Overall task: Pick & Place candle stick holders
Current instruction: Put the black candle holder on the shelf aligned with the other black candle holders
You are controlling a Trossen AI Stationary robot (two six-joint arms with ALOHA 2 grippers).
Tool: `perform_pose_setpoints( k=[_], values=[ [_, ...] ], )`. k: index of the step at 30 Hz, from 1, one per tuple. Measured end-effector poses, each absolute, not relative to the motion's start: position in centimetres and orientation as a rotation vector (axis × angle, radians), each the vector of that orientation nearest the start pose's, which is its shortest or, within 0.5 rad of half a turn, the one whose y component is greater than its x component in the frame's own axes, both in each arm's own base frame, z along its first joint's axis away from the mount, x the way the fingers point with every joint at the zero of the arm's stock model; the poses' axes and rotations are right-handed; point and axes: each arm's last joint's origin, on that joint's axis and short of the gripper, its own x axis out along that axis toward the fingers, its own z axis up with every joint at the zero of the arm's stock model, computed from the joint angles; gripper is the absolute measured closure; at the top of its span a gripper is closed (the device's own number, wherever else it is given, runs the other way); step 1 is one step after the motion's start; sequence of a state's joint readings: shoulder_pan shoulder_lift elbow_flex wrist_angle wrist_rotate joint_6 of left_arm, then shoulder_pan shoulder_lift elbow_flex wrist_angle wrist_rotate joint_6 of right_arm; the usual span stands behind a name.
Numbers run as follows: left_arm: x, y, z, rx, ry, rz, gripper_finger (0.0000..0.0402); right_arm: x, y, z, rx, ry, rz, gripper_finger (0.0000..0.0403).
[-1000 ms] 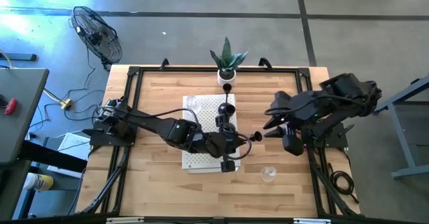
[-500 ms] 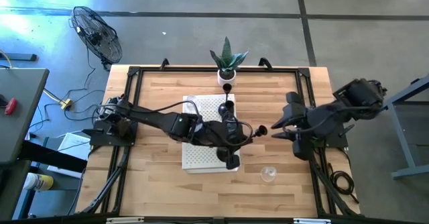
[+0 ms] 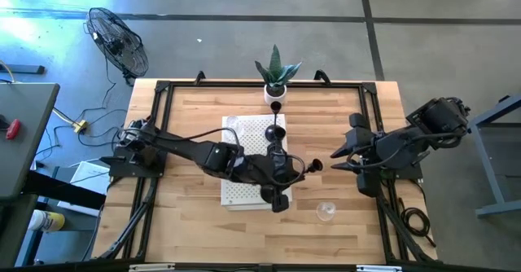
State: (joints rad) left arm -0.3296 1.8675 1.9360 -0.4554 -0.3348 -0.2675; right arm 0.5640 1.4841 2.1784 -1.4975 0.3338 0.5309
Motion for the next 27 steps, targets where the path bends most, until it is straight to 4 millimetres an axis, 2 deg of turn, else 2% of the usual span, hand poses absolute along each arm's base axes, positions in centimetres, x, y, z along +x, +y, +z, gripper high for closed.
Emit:
perform_pose_setpoints(
  k=[4,7,17,22,27],
  values=[
    [40.1,-13.9,39.8,-0.140,0.361,0.039,0.0395,18.4,10.5,50.0,0.177,0.765,-0.001,0.0289],
    [39.2,-14.5,40.6,-0.140,0.347,0.021,0.0395,18.2,10.7,49.9,0.186,0.771,-0.017,0.0289],
    [33.6,-18.9,44.3,-0.127,0.221,0.073,0.0394,17.6,11.5,50.0,0.176,0.709,-0.087,0.0289],
    [32.9,-20.1,45.4,-0.124,0.111,0.130,0.0394,17.4,11.7,50.1,0.114,0.674,-0.111,0.0289],
    [33.4,-19.4,46.5,-0.173,0.012,0.163,0.0394,16.8,12.6,50.1,0.044,0.684,-0.037,0.0289]
  ],
)
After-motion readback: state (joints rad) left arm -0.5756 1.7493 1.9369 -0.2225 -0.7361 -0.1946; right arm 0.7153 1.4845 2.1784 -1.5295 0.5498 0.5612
